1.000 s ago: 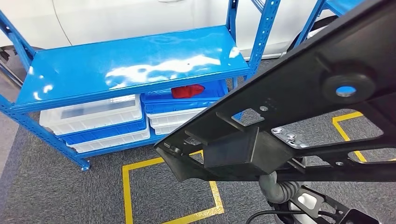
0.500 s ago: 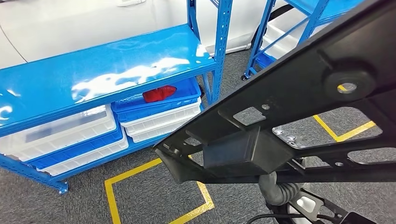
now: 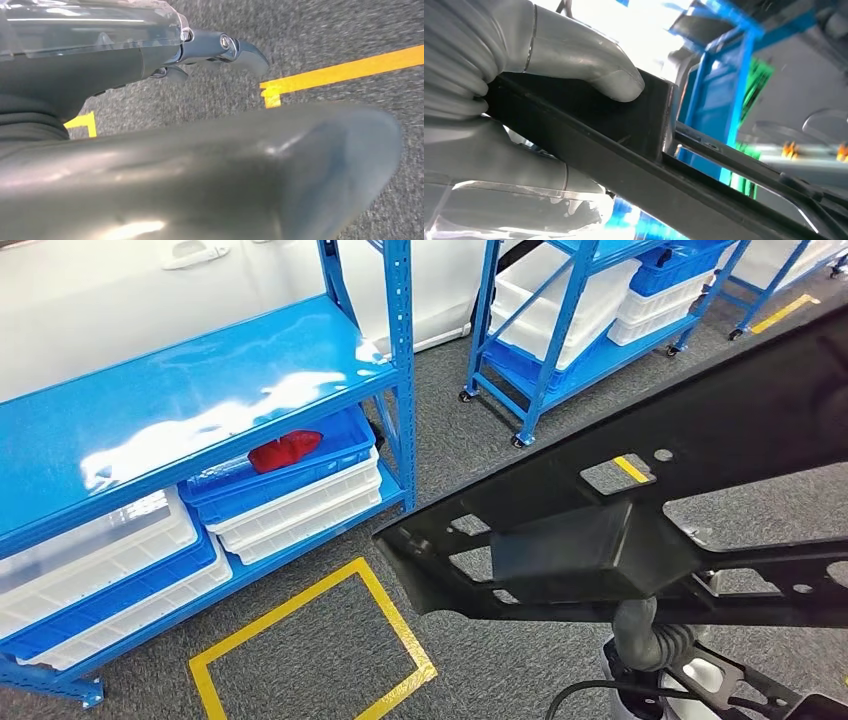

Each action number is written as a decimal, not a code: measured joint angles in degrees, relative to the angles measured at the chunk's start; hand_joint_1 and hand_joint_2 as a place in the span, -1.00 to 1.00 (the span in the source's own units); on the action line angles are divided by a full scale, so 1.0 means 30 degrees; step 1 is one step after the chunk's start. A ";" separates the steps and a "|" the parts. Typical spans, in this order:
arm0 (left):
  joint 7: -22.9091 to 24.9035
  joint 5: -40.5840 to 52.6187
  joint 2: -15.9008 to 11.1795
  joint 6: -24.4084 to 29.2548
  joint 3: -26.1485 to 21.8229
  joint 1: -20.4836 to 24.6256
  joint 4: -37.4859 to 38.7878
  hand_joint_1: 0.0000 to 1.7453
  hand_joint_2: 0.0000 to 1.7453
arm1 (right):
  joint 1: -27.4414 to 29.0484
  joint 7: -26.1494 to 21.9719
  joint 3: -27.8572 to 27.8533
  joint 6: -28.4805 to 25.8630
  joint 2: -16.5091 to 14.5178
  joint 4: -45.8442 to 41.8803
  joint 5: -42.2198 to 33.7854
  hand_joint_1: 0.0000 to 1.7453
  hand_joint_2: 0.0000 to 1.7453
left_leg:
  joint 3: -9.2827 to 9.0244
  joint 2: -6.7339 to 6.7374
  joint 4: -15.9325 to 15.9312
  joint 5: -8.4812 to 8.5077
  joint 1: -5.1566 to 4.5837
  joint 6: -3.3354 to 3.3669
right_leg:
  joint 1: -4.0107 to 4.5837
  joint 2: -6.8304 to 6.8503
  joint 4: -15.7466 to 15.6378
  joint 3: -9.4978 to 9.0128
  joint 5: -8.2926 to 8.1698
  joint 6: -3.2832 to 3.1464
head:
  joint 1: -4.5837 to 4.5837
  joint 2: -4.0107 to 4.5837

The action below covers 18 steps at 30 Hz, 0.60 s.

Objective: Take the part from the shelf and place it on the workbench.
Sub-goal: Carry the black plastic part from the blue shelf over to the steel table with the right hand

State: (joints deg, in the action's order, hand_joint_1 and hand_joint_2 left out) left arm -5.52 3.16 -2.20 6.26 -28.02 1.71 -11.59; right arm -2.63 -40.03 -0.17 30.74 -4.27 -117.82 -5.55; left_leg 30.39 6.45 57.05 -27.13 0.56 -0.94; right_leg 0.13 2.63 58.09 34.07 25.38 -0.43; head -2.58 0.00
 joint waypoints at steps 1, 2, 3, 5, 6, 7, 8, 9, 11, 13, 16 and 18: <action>-0.0009 0.0067 -0.0075 -0.0038 -0.0016 0.0029 -0.0004 -1.00 -1.00 | 0.0100 0.0004 -0.0217 -0.0098 -0.0100 -0.0058 0.0115 1.00 1.00 | -0.0041 -0.0048 0.0011 -0.0065 0.0026 -0.0116 | -0.0038 -0.0172 -0.0066 -0.0016 -0.0043 -0.0110 | 0.0000 0.0000; -0.0022 0.0127 -0.0133 -0.0105 -0.0029 0.0054 -0.0007 -1.00 -1.00 | 0.0174 0.0002 -0.0373 -0.0209 -0.0195 -0.0138 0.0187 1.00 1.00 | 0.0015 -0.0368 0.0249 -0.0309 0.0067 -0.0211 | -0.0088 -0.0353 -0.0141 -0.0041 -0.0103 -0.0229 | 0.0000 0.0000; -0.0032 0.0191 -0.0187 -0.0189 -0.0046 0.0054 -0.0011 -1.00 -1.00 | 0.0220 -0.0005 -0.0493 -0.0300 -0.0293 -0.0216 0.0241 1.00 1.00 | 0.0241 -0.0824 0.0851 -0.0751 0.0111 -0.0284 | -0.0149 -0.0535 -0.0215 -0.0071 -0.0162 -0.0343 | 0.0000 0.0000; -0.0042 0.0305 -0.0277 -0.0306 -0.0075 -0.0025 -0.0013 -1.00 -1.00 | 0.0268 -0.0022 -0.0645 -0.0405 -0.0454 -0.0323 0.0385 1.00 1.00 | 0.1265 -0.1730 0.3191 -0.2068 0.0174 -0.0362 | -0.0152 -0.0946 -0.0241 -0.0073 -0.0212 -0.0490 | -0.0002 0.0002; -0.0046 0.0348 -0.0308 -0.0339 -0.0100 -0.0075 -0.0013 -1.00 -1.00 | 0.0308 -0.0018 -0.0692 -0.0452 -0.0489 -0.0379 0.0503 1.00 1.00 | 0.1871 -0.1886 0.4486 -0.2586 0.0180 -0.0386 | -0.0129 -0.1185 -0.0230 -0.0064 -0.0213 -0.0521 | -0.0002 0.0002; -0.0056 0.0398 -0.0326 -0.0366 -0.0129 -0.0108 -0.0013 -1.00 -1.00 | 0.0355 -0.0013 -0.0729 -0.0545 -0.0502 -0.0463 0.0631 1.00 1.00 | 0.2312 -0.1956 0.5366 -0.2797 0.0179 -0.0400 | -0.0107 -0.1439 -0.0212 -0.0062 -0.0212 -0.0530 | -0.0004 0.0002; -0.0078 0.0471 -0.0335 -0.0416 -0.0158 -0.0120 -0.0013 -1.00 -1.00 | 0.0392 -0.0006 -0.0747 -0.0709 -0.0502 -0.0596 0.0749 1.00 1.00 | 0.2463 -0.1988 0.5580 -0.2623 0.0181 -0.0396 | -0.0099 -0.1696 -0.0184 -0.0066 -0.0208 -0.0528 | -0.0002 0.0004; -0.0108 0.0554 -0.0337 -0.0476 -0.0180 -0.0117 -0.0013 -1.00 -1.00 | 0.0417 -0.0002 -0.0756 -0.0926 -0.0502 -0.0764 0.0835 1.00 1.00 | 0.2251 -0.2032 0.4988 -0.2065 0.0189 -0.0373 | -0.0101 -0.1956 -0.0146 -0.0077 -0.0197 -0.0513 | -0.0002 0.0004; -0.0144 0.0755 -0.0346 -0.0592 -0.0198 -0.0111 -0.0011 -1.00 -1.00 | 0.0423 -0.0004 -0.0756 -0.1322 -0.0502 -0.1110 0.0881 1.00 1.00 | 0.1178 -0.2648 0.2432 -0.0638 0.0234 -0.0281 | -0.0106 -0.2455 -0.0028 -0.0073 -0.0145 -0.0423 | -0.0002 0.0004; -0.0087 0.0984 -0.0353 -0.0674 -0.0202 -0.0115 -0.0007 -1.00 -1.00 | 0.0411 0.0000 -0.0721 -0.1536 -0.0496 -0.1343 0.0859 1.00 1.00 | 0.0428 -0.3357 0.0601 -0.0014 0.0266 -0.0176 | -0.0118 -0.2926 0.0120 0.0058 -0.0129 -0.0229 | -0.0002 0.0000; 0.0056 0.1321 -0.0324 -0.0813 -0.0198 -0.0018 -0.0006 -1.00 -1.00 | 0.0430 0.0007 -0.0495 -0.1667 -0.0460 -0.1543 0.0771 1.00 1.00 | 0.0292 -0.3103 0.0251 0.0030 0.0242 0.0107 | -0.0208 -0.3455 0.0124 0.0268 -0.0245 0.0158 | -0.0002 0.0002; 0.0106 0.1523 -0.0278 -0.0940 -0.0195 0.0072 -0.0006 -1.00 -1.00 | 0.0369 0.0009 -0.0295 -0.1609 -0.0421 -0.1603 0.0667 1.00 1.00 | 0.0235 -0.2653 0.0092 0.0160 0.0300 0.0397 | -0.0153 -0.2786 0.0762 0.0608 0.0176 0.0331 | 0.0002 0.0002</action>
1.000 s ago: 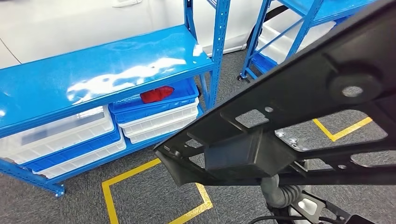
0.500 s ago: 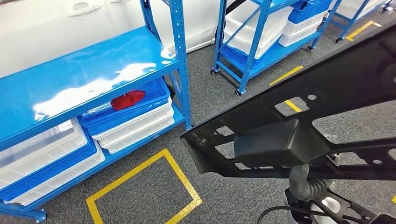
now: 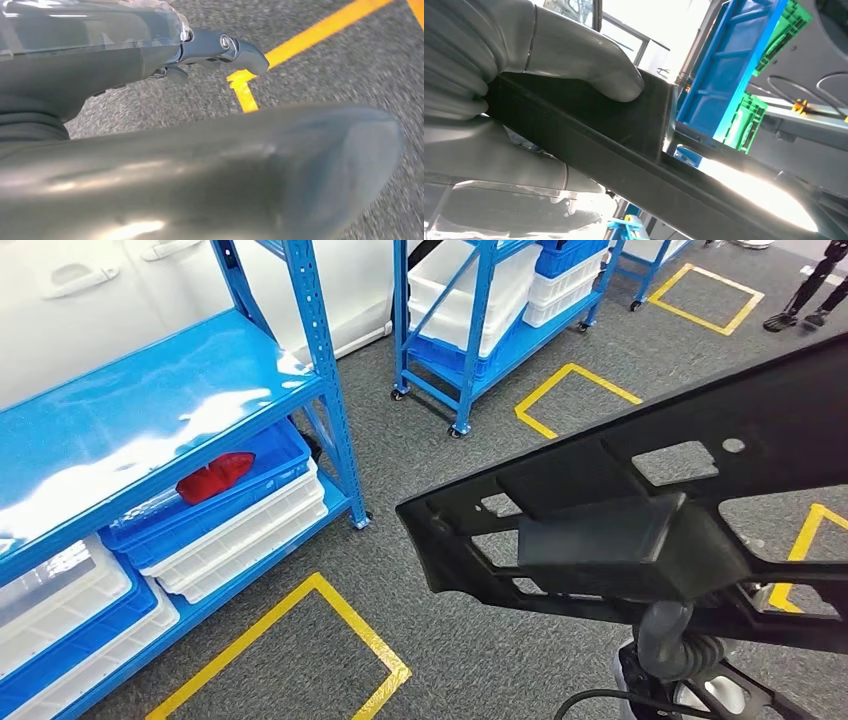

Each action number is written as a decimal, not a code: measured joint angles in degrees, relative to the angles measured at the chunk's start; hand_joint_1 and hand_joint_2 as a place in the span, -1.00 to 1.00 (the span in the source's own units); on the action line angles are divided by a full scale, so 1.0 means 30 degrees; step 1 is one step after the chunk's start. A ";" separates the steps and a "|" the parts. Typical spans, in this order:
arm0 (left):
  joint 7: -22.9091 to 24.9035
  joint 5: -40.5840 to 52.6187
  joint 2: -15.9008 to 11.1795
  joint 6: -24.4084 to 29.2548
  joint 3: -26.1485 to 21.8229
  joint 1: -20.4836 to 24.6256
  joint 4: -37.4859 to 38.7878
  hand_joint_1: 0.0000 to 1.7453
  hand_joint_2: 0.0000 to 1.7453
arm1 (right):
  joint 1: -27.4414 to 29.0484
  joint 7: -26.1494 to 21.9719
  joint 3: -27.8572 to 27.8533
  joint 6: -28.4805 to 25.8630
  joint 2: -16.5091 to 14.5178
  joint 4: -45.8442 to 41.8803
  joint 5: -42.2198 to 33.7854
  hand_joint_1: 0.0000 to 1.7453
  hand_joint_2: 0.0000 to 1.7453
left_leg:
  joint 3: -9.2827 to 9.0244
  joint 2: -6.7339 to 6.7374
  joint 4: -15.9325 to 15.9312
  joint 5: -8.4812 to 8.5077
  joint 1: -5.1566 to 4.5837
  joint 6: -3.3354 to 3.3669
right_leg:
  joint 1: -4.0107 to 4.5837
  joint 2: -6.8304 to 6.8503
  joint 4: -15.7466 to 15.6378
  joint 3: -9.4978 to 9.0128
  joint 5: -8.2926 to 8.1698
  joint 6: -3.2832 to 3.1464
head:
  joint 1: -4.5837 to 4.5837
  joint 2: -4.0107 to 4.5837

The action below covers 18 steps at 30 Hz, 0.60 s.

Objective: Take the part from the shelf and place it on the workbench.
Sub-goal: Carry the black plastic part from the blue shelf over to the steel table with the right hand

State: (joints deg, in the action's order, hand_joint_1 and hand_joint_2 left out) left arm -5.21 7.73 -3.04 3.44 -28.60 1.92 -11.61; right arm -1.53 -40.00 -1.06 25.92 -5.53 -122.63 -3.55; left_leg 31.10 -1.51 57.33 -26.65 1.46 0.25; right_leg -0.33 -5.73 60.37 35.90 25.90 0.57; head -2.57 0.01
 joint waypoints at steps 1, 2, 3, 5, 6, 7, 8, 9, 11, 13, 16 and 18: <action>0.0029 0.0113 0.0029 -0.0055 0.0004 0.0003 0.0000 -1.00 -1.00 | -0.0055 0.0002 0.0128 0.0042 0.0016 0.0000 -0.0027 1.00 1.00 | -0.0017 0.0251 -0.0068 0.0043 0.0011 0.0113 | 0.0011 0.0582 0.0880 0.0422 0.0511 0.0053 | 0.0002 0.0002; 0.0067 0.0222 0.0044 -0.0095 0.0007 -0.0023 0.0000 -1.00 -1.00 | -0.0111 0.0004 0.0279 0.0058 0.0025 0.0024 -0.0022 1.00 1.00 | -0.0017 0.0484 -0.0083 0.0042 -0.0040 0.0177 | 0.0020 0.1168 0.2103 0.1022 0.1146 0.0096 | 0.0004 0.0000; 0.0124 0.0331 0.0060 -0.0125 0.0009 -0.0060 0.0000 -1.00 -1.00 | -0.0156 0.0009 0.0457 0.0035 0.0031 0.0073 0.0026 1.00 1.00 | -0.0004 0.0742 -0.0080 0.0032 -0.0081 0.0212 | -0.0016 0.1492 0.3443 0.1678 0.1724 0.0137 | 0.0003 0.0000; 0.0258 0.0501 0.0100 -0.0166 0.0022 -0.0080 0.0000 -1.00 -1.00 | -0.0298 0.0018 0.0851 -0.0095 0.0049 0.0253 0.0079 1.00 1.00 | 0.0007 0.1244 -0.0072 0.0003 -0.0121 0.0209 | -0.0067 0.1766 0.4950 0.2410 0.2074 0.0171 | 0.0004 -0.0002; 0.0335 0.0574 0.0124 -0.0185 0.0033 -0.0049 0.0000 -1.00 -1.00 | -0.0451 0.0024 0.1086 -0.0149 0.0063 0.0398 0.0042 1.00 1.00 | -0.0001 0.1480 -0.0069 -0.0015 -0.0125 0.0188 | -0.0079 0.1844 0.4649 0.2236 0.1742 0.0157 | 0.0004 0.0000; 0.0397 0.0616 0.0153 -0.0206 0.0045 -0.0001 0.0000 -1.00 -1.00 | -0.0648 0.0031 0.1341 -0.0171 0.0080 0.0555 -0.0050 1.00 1.00 | -0.0028 0.1688 -0.0068 -0.0040 -0.0129 0.0151 | -0.0079 0.1986 0.3607 0.1666 0.1158 0.0111 | 0.0002 0.0000; 0.0452 0.0652 0.0189 -0.0229 0.0058 0.0049 0.0000 -1.00 -1.00 | -0.0880 0.0036 0.1616 -0.0171 0.0095 0.0717 -0.0171 1.00 1.00 | -0.0076 0.1877 -0.0066 -0.0075 -0.0141 0.0099 | -0.0043 0.2365 0.2157 0.0855 0.0555 0.0021 | 0.0004 0.0000; 0.0486 0.0676 0.0220 -0.0260 0.0069 0.0084 0.0000 -1.00 -1.00 | -0.1160 0.0040 0.1873 -0.0170 0.0107 0.0876 -0.0276 1.00 1.00 | -0.0118 0.2055 -0.0043 -0.0129 -0.0190 0.0013 | 0.0046 0.2758 0.0830 0.0139 0.0144 -0.0091 | 0.0004 0.0002; 0.0519 0.0745 0.0279 -0.0331 0.0086 0.0120 0.0000 -1.00 -1.00 | -0.1756 0.0044 0.2410 -0.0137 0.0144 0.1334 -0.0589 1.00 1.00 | -0.0190 0.2408 -0.0025 -0.0213 -0.0282 -0.0190 | 0.0227 0.3212 -0.0578 -0.0566 -0.0130 -0.0318 | 0.0004 0.0000; 0.0515 0.0822 0.0357 -0.0393 0.0097 0.0191 0.0000 -1.00 -1.00 | -0.2271 0.0051 0.2919 -0.0047 0.0246 0.1924 -0.1015 1.00 1.00 | -0.0272 0.2788 -0.0071 -0.0248 -0.0311 -0.0404 | 0.0291 0.2827 -0.0682 -0.0504 -0.0140 -0.0504 | 0.0000 -0.0002; 0.0432 0.0847 0.0493 -0.0444 0.0113 0.0323 0.0000 -1.00 -1.00 | -0.2870 0.0102 0.3677 0.0177 0.0450 0.2735 -0.1424 1.00 1.00 | -0.0041 0.1900 0.0704 -0.0907 -0.0196 -0.0685 | 0.0137 0.2261 -0.0892 -0.0564 -0.0304 -0.0829 | -0.0002 -0.0002; 0.0357 0.0840 0.0548 -0.0477 0.0118 0.0260 0.0000 -1.00 -1.00 | -0.3302 0.0126 0.4262 0.0284 0.0524 0.3321 -0.1466 1.00 1.00 | 0.1048 0.0920 0.3050 -0.2120 -0.0135 -0.0766 | 0.0119 0.1841 -0.0920 -0.0573 -0.0355 -0.0967 | -0.0004 -0.0002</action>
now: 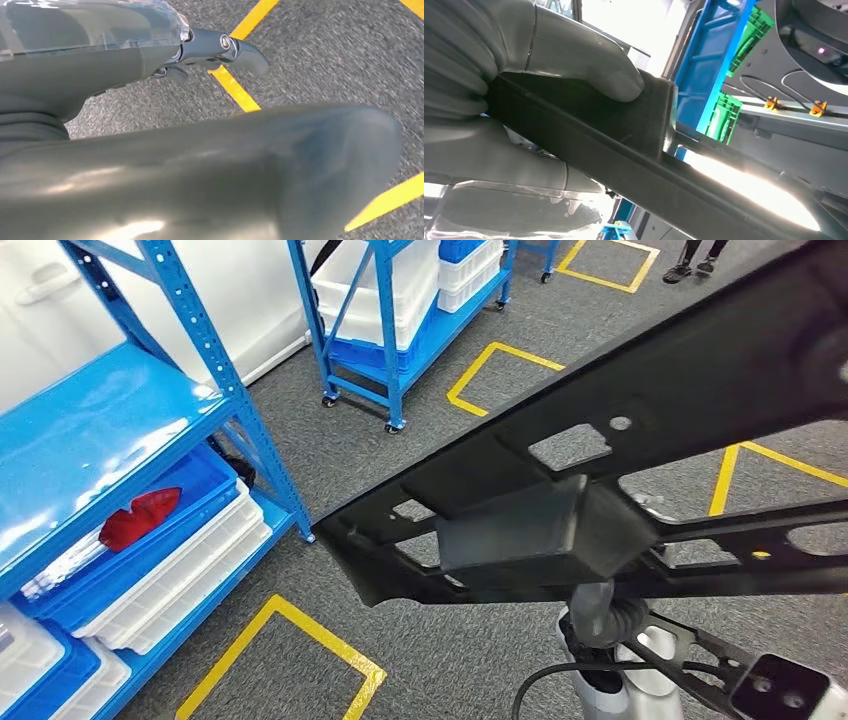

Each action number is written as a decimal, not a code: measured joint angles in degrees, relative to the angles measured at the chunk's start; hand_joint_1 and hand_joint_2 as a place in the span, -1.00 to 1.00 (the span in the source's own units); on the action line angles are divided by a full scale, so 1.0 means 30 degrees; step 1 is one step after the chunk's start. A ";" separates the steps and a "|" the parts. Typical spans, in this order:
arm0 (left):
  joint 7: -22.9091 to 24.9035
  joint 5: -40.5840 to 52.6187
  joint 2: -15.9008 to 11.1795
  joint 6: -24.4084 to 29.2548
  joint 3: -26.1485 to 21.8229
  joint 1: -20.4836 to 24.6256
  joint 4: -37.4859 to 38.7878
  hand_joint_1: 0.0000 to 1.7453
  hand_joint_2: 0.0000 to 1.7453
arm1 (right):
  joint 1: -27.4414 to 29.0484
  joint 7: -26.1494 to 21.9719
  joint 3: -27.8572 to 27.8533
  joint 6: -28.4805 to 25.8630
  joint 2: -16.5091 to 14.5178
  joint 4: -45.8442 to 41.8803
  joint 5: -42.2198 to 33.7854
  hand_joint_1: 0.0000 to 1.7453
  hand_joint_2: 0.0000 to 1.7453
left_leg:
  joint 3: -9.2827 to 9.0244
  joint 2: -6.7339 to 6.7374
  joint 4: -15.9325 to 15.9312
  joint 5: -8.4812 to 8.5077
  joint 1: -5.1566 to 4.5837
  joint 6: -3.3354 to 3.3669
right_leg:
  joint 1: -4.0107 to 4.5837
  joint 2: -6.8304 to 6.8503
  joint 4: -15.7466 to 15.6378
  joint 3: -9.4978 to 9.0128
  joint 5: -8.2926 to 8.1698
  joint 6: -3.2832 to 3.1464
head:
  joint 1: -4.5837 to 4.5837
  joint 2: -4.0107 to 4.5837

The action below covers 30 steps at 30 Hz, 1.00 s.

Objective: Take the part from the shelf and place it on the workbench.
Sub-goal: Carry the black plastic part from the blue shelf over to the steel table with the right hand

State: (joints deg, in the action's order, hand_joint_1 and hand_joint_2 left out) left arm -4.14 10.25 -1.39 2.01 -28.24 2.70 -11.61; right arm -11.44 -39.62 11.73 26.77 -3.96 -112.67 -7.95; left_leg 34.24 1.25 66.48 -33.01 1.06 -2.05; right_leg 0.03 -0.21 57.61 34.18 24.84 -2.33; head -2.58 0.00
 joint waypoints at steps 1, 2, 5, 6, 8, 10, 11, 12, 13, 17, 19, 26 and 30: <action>-0.0058 -0.0016 0.0027 -0.0016 -0.0004 -0.0051 0.0000 -1.00 -1.00 | -0.0164 0.0005 0.0322 0.0004 0.0047 0.0344 0.0029 1.00 1.00 | 0.0688 -0.0169 0.1370 -0.0511 0.0000 -0.0022 | 0.0022 -0.0247 0.0006 0.0004 -0.0008 -0.0032 | 0.0000 0.0000; -0.0124 -0.0040 0.0053 -0.0042 -0.0011 -0.0090 0.0000 -1.00 -1.00 | -0.0263 0.0006 0.0611 -0.0011 0.0108 0.0651 0.0073 1.00 1.00 | 0.1216 -0.0236 0.2314 -0.0700 -0.0001 -0.0032 | 0.0048 -0.0494 0.0013 -0.0001 -0.0011 -0.0044 | 0.0000 0.0000; -0.0284 -0.0149 0.0162 -0.0148 -0.0064 -0.0095 0.0000 -1.00 -1.00 | -0.0599 -0.0005 0.1409 -0.0126 0.0293 0.1416 0.0188 1.00 1.00 | 0.0853 -0.0490 0.0775 0.0930 0.0003 0.0088 | 0.0081 -0.1244 0.0079 -0.0051 0.0006 -0.0020 | 0.0002 0.0004; -0.0310 -0.0175 0.0186 -0.0188 -0.0102 -0.0089 0.0000 -1.00 -1.00 | -0.0784 -0.0022 0.1625 -0.0237 0.0337 0.1592 0.0195 1.00 1.00 | 0.0305 -0.0957 -0.0613 0.1643 0.0018 0.0172 | 0.0081 -0.1479 0.0126 -0.0044 0.0024 0.0017 | 0.0002 0.0004; -0.0335 -0.0197 0.0224 -0.0259 -0.0204 -0.0095 0.0002 -1.00 -1.00 | -0.1140 -0.0049 0.1958 -0.0507 0.0401 0.1880 0.0195 1.00 1.00 | -0.0448 -0.1760 -0.2564 0.2349 0.0034 0.0294 | 0.0041 -0.1911 0.0237 0.0097 0.0018 0.0185 | 0.0002 0.0003; -0.0337 -0.0211 0.0266 -0.0277 -0.0302 -0.0078 0.0004 -1.00 -1.00 | -0.1326 -0.0053 0.2176 -0.0678 0.0474 0.2091 0.0151 1.00 1.00 | -0.0571 -0.1816 -0.2957 0.2354 -0.0027 0.0408 | -0.0063 -0.2321 0.0235 0.0280 -0.0069 0.0456 | 0.0000 0.0002; -0.0330 -0.0219 0.0313 -0.0271 -0.0339 -0.0050 0.0002 -1.00 -1.00 | -0.1367 -0.0053 0.2262 -0.0718 0.0525 0.2154 0.0115 1.00 1.00 | -0.0607 -0.1611 -0.3012 0.2412 -0.0016 0.0515 | -0.0098 -0.2401 0.0221 0.0321 -0.0088 0.0580 | 0.0000 0.0002; -0.0322 -0.0228 0.0361 -0.0251 -0.0370 -0.0017 0.0002 -1.00 -1.00 | -0.1414 -0.0060 0.2324 -0.0734 0.0585 0.2196 0.0060 1.00 1.00 | -0.0664 -0.1401 -0.3112 0.2467 0.0010 0.0634 | -0.0073 -0.2150 0.0354 0.0390 0.0012 0.0683 | 0.0002 0.0002; -0.0315 -0.0239 0.0403 -0.0229 -0.0401 0.0002 0.0000 -1.00 -1.00 | -0.1479 -0.0067 0.2389 -0.0750 0.0641 0.2226 0.0011 1.00 1.00 | -0.0731 -0.1153 -0.3216 0.2516 0.0043 0.0761 | -0.0039 -0.1680 0.0814 0.0611 0.0308 0.0766 | 0.0004 0.0002; -0.0281 -0.0273 0.0477 -0.0177 -0.0517 -0.0112 0.0005 -1.00 -1.00 | -0.1588 -0.0064 0.2604 -0.1028 0.0766 0.2246 -0.0008 1.00 1.00 | -0.0827 -0.0086 -0.3296 0.2468 -0.0015 0.0970 | -0.0137 -0.0177 0.5236 0.2856 0.2302 0.1023 | 0.0004 0.0004; -0.0275 -0.0224 0.0508 -0.0188 -0.0552 -0.0117 0.0007 -1.00 -1.00 | -0.1525 -0.0053 0.2664 -0.1235 0.0854 0.2197 0.0132 1.00 1.00 | -0.0864 0.0431 -0.3279 0.2396 -0.0027 0.0935 | -0.0206 -0.0026 0.5313 0.2896 0.1930 0.1076 | 0.0004 0.0003; -0.0218 0.0015 0.0647 -0.0169 -0.0630 -0.0074 0.0004 -1.00 -1.00 | -0.1226 -0.0104 0.2701 -0.1718 0.1069 0.1610 0.0412 1.00 1.00 | -0.1237 0.1761 -0.3244 0.1979 -0.0200 0.0372 | 0.0141 0.0983 0.0076 0.0164 0.0063 0.0509 | 0.0004 0.0003; -0.0186 0.0067 0.0697 -0.0111 -0.0641 -0.0063 0.0005 -1.00 -1.00 | -0.1009 -0.0127 0.2723 -0.1738 0.1100 0.1452 0.0545 1.00 1.00 | -0.0382 0.0370 -0.0858 0.0437 -0.0021 0.0089 | -0.0051 0.0137 -0.0161 0.0020 -0.0076 0.0157 | 0.0002 0.0002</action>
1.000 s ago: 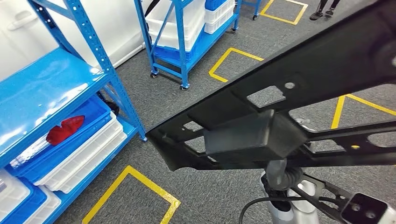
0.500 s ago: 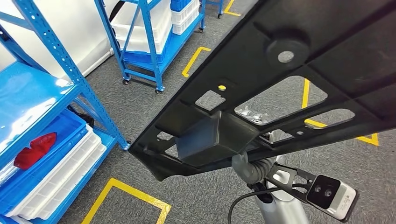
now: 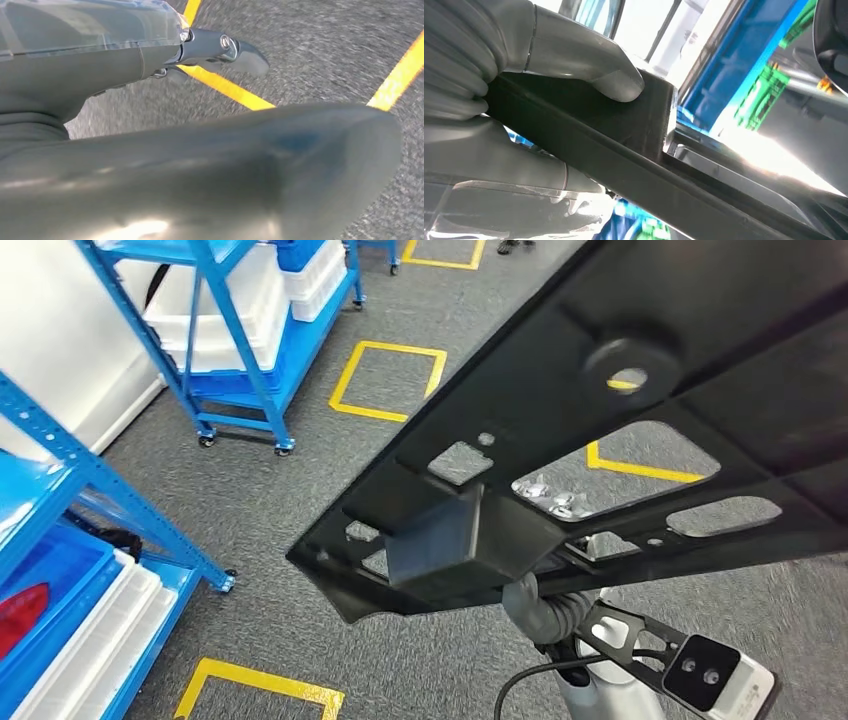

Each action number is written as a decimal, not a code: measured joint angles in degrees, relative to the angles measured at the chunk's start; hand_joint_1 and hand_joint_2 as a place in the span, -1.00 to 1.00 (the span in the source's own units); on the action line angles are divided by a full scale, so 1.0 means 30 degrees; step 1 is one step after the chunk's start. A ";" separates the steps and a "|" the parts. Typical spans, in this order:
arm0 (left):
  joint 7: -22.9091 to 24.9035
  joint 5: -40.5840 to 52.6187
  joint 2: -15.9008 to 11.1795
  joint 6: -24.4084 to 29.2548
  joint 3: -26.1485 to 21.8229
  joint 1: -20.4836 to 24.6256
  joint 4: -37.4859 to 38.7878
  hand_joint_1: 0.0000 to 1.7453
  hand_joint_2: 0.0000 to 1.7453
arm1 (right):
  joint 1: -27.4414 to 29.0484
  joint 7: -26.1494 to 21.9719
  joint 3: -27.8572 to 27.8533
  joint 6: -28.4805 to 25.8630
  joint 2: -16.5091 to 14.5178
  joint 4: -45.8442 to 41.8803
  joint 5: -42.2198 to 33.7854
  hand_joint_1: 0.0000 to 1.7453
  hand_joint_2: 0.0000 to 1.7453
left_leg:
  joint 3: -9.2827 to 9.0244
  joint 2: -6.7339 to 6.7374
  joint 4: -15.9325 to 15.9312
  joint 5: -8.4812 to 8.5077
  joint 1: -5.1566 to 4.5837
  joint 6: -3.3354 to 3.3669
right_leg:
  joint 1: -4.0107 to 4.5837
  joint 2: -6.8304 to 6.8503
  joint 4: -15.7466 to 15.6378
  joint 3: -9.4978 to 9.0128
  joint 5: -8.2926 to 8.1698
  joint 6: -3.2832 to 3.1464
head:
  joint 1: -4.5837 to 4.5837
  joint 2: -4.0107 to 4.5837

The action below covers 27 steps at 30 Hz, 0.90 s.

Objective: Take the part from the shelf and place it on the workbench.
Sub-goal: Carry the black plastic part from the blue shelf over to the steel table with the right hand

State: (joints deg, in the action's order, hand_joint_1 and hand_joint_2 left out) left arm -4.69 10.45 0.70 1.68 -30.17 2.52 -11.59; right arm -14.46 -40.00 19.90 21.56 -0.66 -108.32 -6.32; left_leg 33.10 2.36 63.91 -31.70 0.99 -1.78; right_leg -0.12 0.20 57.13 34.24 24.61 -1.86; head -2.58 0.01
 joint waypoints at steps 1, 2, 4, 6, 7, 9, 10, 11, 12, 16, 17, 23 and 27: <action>0.0029 0.0006 0.0000 0.0073 -0.0025 -0.0039 0.0000 -1.00 -1.00 | 0.0049 -0.0004 0.0009 0.0009 -0.0004 -0.0004 0.0016 1.00 1.00 | 0.0654 -0.0390 0.1393 -0.0637 0.0015 -0.0034 | -0.0007 -0.0230 0.0006 -0.0006 0.0003 -0.0038 | 0.0000 0.0000; 0.0064 0.0006 -0.0007 0.0162 -0.0064 -0.0083 0.0000 -1.00 -1.00 | 0.0123 0.0002 0.0016 0.0020 -0.0004 -0.0002 0.0036 1.00 1.00 | 0.1275 -0.0559 0.2599 -0.1045 0.0021 -0.0070 | 0.0001 -0.0487 0.0019 -0.0012 0.0011 -0.0052 | 0.0000 0.0000; 0.0120 0.0006 -0.0016 0.0313 -0.0140 -0.0143 0.0002 -1.00 -1.00 | 0.0271 0.0012 0.0029 0.0034 -0.0006 -0.0002 0.0091 1.00 1.00 | 0.1770 -0.0642 0.3215 -0.0777 0.0028 -0.0092 | 0.0010 -0.1008 0.0066 -0.0044 0.0033 -0.0054 | 0.0000 0.0000; 0.0144 0.0020 -0.0036 0.0395 -0.0180 -0.0151 0.0000 -1.00 -1.00 | 0.0368 0.0016 0.0040 0.0020 -0.0006 -0.0044 0.0160 1.00 1.00 | 0.1005 -0.0965 0.1093 0.0708 0.0075 -0.0052 | -0.0013 -0.1514 0.0152 -0.0108 0.0095 0.0024 | 0.0000 0.0000; 0.0144 0.0033 -0.0049 0.0424 -0.0197 -0.0157 0.0000 -1.00 -1.00 | 0.0403 0.0012 0.0042 0.0005 -0.0004 -0.0093 0.0193 1.00 1.00 | 0.0470 -0.1412 -0.0229 0.1310 0.0110 -0.0020 | 0.0002 -0.1749 0.0234 -0.0102 0.0147 0.0106 | 0.0000 0.0000; 0.0151 0.0062 -0.0069 0.0477 -0.0253 -0.0178 0.0002 -1.00 -1.00 | 0.0496 0.0013 0.0040 -0.0011 0.0003 -0.0248 0.0181 1.00 1.00 | -0.0201 -0.2131 -0.1826 0.1824 0.0146 0.0061 | -0.0019 -0.2189 0.0375 0.0022 0.0188 0.0317 | -0.0002 -0.0002; 0.0160 0.0087 -0.0075 0.0491 -0.0282 -0.0184 0.0002 -1.00 -1.00 | 0.0567 0.0013 0.0029 0.0002 0.0013 -0.0328 0.0099 1.00 1.00 | -0.0259 -0.2197 -0.1944 0.1743 0.0114 0.0133 | -0.0038 -0.2393 0.0388 0.0103 0.0160 0.0444 | -0.0002 -0.0002; 0.0171 0.0118 -0.0078 0.0504 -0.0306 -0.0177 0.0000 -1.00 -1.00 | 0.0643 0.0016 0.0002 0.0038 0.0031 -0.0417 -0.0014 1.00 1.00 | -0.0276 -0.2019 -0.1987 0.1770 0.0113 0.0242 | -0.0074 -0.2594 0.0366 0.0173 0.0112 0.0575 | -0.0002 0.0000; 0.0179 0.0160 -0.0082 0.0513 -0.0321 -0.0159 0.0000 -1.00 -1.00 | 0.0717 0.0014 -0.0042 0.0106 0.0058 -0.0496 -0.0140 1.00 1.00 | -0.0290 -0.1801 -0.2043 0.1818 0.0117 0.0370 | -0.0088 -0.2536 0.0412 0.0220 0.0129 0.0678 | 0.0000 0.0000; 0.0136 0.0273 -0.0098 0.0565 -0.0379 -0.0196 0.0000 -1.00 -1.00 | 0.0830 -0.0006 -0.0242 0.0534 0.0118 -0.0643 -0.0337 1.00 1.00 | -0.0337 -0.0832 -0.2184 0.1890 0.0018 0.0842 | -0.0042 -0.0515 0.3662 0.1802 0.1907 0.0906 | 0.0005 -0.0002; 0.0116 0.0284 -0.0118 0.0588 -0.0421 -0.0241 0.0002 -1.00 -1.00 | 0.0874 -0.0008 -0.0250 0.0614 0.0116 -0.0639 -0.0331 1.00 1.00 | -0.0329 -0.0552 -0.2177 0.1872 -0.0040 0.0876 | -0.0075 -0.0318 0.4992 0.2458 0.2441 0.0945 | 0.0005 -0.0002; 0.0025 0.0141 -0.0197 0.0741 -0.0739 -0.0187 -0.0004 -1.00 -1.00 | 0.0780 -0.0006 -0.0255 0.1094 0.0118 -0.0507 -0.0717 1.00 1.00 | -0.0457 0.0723 -0.2147 0.1708 -0.0250 0.0771 | 0.0074 0.0884 0.1406 0.0439 0.0618 0.0641 | 0.0007 0.0000; 0.0013 0.0000 -0.0209 0.0810 -0.0938 -0.0147 -0.0005 -1.00 -1.00 | 0.0401 0.0005 -0.0275 0.1218 0.0115 -0.0266 -0.1115 1.00 1.00 | -0.0586 0.1268 -0.2150 0.1573 -0.0291 0.0388 | 0.0230 0.0759 0.0291 -0.0028 0.0386 0.0286 | 0.0007 -0.0002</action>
State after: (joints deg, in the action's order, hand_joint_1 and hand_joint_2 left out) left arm -4.66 10.45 0.07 4.11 -32.98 2.08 -11.61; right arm -13.26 -39.99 19.07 25.21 -0.31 -109.12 -9.66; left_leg 31.34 6.16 57.46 -26.98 0.12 -0.62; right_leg 0.57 2.48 58.00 34.16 25.77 -1.00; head -2.56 0.00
